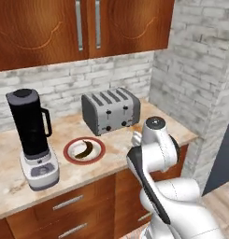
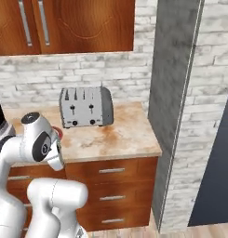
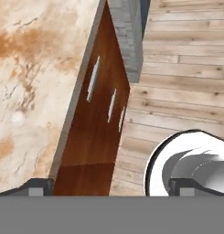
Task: Pick the banana and kiwi from the fridge and place them on the plate next to the blender to make a fruit smoothie.
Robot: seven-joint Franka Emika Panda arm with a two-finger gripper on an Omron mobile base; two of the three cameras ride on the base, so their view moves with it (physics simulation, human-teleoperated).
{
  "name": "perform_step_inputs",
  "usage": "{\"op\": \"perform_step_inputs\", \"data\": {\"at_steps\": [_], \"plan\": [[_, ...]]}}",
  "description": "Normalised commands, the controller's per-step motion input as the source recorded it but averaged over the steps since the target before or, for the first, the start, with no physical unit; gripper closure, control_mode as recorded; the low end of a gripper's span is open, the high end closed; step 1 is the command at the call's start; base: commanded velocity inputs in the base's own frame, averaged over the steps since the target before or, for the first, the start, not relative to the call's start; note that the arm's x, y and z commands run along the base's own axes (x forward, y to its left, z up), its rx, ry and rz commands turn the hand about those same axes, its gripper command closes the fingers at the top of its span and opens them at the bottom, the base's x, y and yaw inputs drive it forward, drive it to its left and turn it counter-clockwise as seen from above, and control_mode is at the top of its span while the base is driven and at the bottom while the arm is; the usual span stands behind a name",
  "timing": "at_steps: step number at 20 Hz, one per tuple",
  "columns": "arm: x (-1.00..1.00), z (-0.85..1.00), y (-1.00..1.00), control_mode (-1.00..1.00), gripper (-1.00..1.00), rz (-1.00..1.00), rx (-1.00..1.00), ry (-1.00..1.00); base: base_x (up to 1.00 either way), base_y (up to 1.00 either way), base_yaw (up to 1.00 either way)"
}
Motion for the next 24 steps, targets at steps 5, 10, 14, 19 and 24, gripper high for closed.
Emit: {"op": "perform_step_inputs", "data": {"at_steps": [5, 10, 14, 19, 24], "plan": [[0.00, 0.00, 0.00, 1.00, -1.00, 0.00, 0.00, 0.00, -0.38, 0.00, -0.89], [0.00, 0.00, 0.00, 1.00, -1.00, 0.00, 0.00, 0.00, -0.19, 0.00, -0.89], [0.00, 0.00, 0.00, 1.00, -1.00, 0.00, 0.00, 0.00, -0.01, -0.03, -0.88], [0.00, 0.00, 0.00, 1.00, -1.00, 0.00, 0.00, 0.00, 0.13, -0.24, -0.80], [0.00, 0.00, 0.00, 1.00, -1.00, 0.00, 0.00, 0.00, 0.61, -0.39, -0.62]]}}
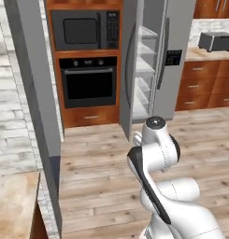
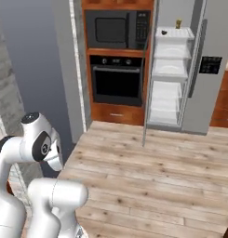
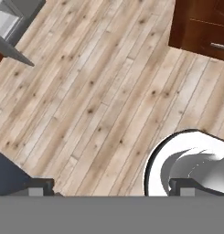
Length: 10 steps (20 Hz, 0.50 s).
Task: Pick the banana and kiwi from the fridge and place them on the plate next to the blender to make a fruit smoothie.
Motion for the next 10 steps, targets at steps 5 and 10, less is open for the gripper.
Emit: {"op": "perform_step_inputs", "data": {"at_steps": [5, 10], "plan": [[0.00, 0.00, 0.00, 1.00, -1.00, 0.00, 0.00, 0.00, 1.00, -0.55, -0.27], [0.00, 0.00, 0.00, 1.00, -1.00, 0.00, 0.00, 0.00, 1.00, -0.43, -0.23]]}}
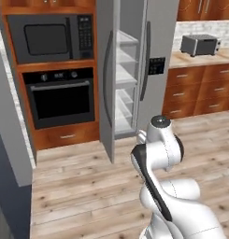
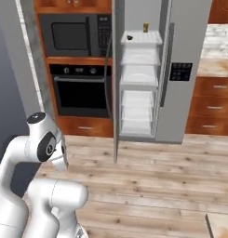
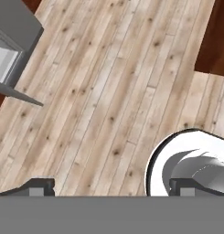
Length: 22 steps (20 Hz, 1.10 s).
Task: Pick the banana and kiwi from the fridge and place them on the plate next to the blender to make a fruit smoothie.
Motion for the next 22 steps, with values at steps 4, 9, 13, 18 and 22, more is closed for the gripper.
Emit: {"op": "perform_step_inputs", "data": {"at_steps": [4, 9, 13, 18, 22], "plan": [[0.00, 0.00, 0.00, 1.00, -1.00, 0.00, 0.00, 0.00, 1.00, -0.64, -0.16], [0.00, 0.00, 0.00, 1.00, -1.00, 0.00, 0.00, 0.00, 1.00, -0.65, -0.18], [0.00, 0.00, 0.00, 1.00, -1.00, 0.00, 0.00, 0.00, 0.99, -0.75, -0.15], [0.00, 0.00, 0.00, 1.00, -1.00, 0.00, 0.00, 0.00, 0.98, -0.70, -0.04], [0.00, 0.00, 0.00, 1.00, -1.00, 0.00, 0.00, 0.00, 0.90, 0.00, 0.27]]}}
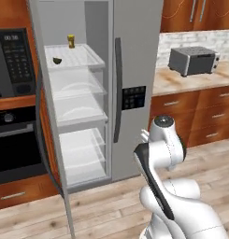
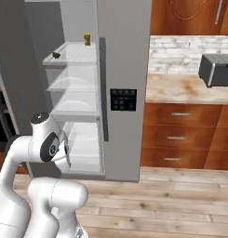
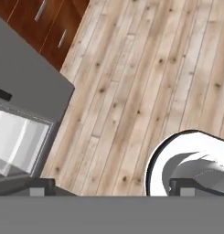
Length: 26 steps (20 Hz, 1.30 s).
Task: Pick the banana and kiwi from the fridge and place them on the plate next to the blender to make a fruit smoothie.
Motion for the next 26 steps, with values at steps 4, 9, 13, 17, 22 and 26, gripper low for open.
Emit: {"op": "perform_step_inputs", "data": {"at_steps": [4, 9, 13, 17, 22, 26], "plan": [[0.00, 0.00, 0.00, 1.00, -1.00, 0.00, 0.00, 0.00, 0.91, 0.03, 0.29], [0.00, 0.00, 0.00, 1.00, -1.00, 0.00, 0.00, 0.00, 0.73, 0.16, 0.26], [0.00, 0.00, 0.00, 1.00, -1.00, 0.00, 0.00, 0.00, 0.63, -0.01, 0.32], [0.00, 0.00, 0.00, 1.00, -1.00, 0.00, 0.00, 0.00, 0.69, 0.06, 0.30], [0.00, 0.00, 0.00, 1.00, -1.00, 0.00, 0.00, 0.00, 0.70, 0.00, 0.21], [0.00, 0.00, 0.00, 1.00, -1.00, 0.00, 0.00, 0.00, 0.43, 0.10, 0.14]]}}
